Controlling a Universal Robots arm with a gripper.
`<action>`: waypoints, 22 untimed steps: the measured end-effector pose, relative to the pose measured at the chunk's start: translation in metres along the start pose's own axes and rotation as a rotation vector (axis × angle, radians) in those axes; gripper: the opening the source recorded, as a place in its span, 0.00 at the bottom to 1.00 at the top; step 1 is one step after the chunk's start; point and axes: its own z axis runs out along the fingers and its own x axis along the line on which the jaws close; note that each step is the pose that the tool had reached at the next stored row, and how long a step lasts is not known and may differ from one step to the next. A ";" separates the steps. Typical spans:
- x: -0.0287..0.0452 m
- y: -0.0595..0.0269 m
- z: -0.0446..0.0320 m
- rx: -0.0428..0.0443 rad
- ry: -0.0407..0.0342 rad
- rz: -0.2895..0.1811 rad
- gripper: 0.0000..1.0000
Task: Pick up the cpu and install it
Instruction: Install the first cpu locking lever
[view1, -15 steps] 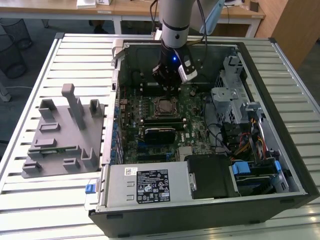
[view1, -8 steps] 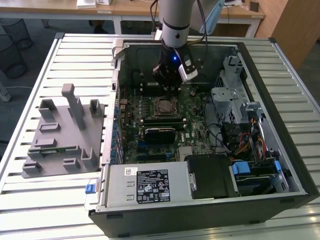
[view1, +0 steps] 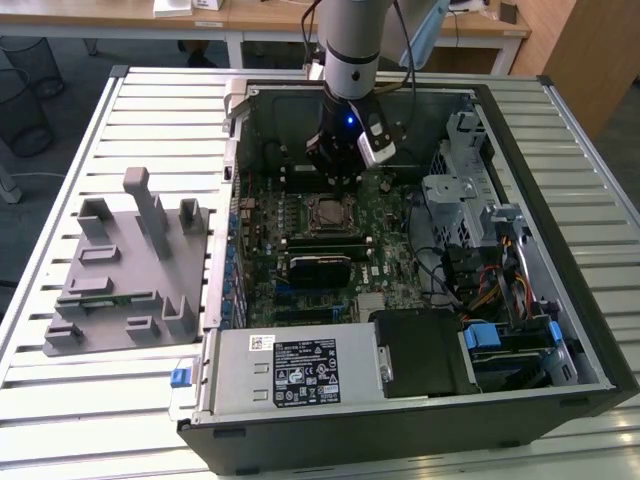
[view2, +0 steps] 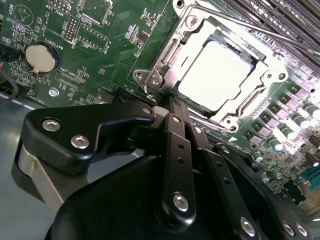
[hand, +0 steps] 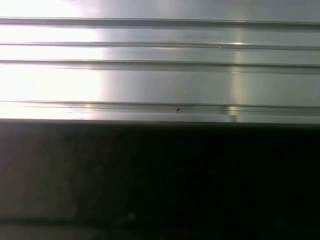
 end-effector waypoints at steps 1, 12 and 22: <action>-0.0001 0.0000 0.0002 0.0001 0.0001 0.000 0.11; -0.0003 0.0001 0.0025 0.0038 0.0004 0.000 0.11; 0.0002 0.0007 0.0025 -0.0315 0.0064 0.000 0.11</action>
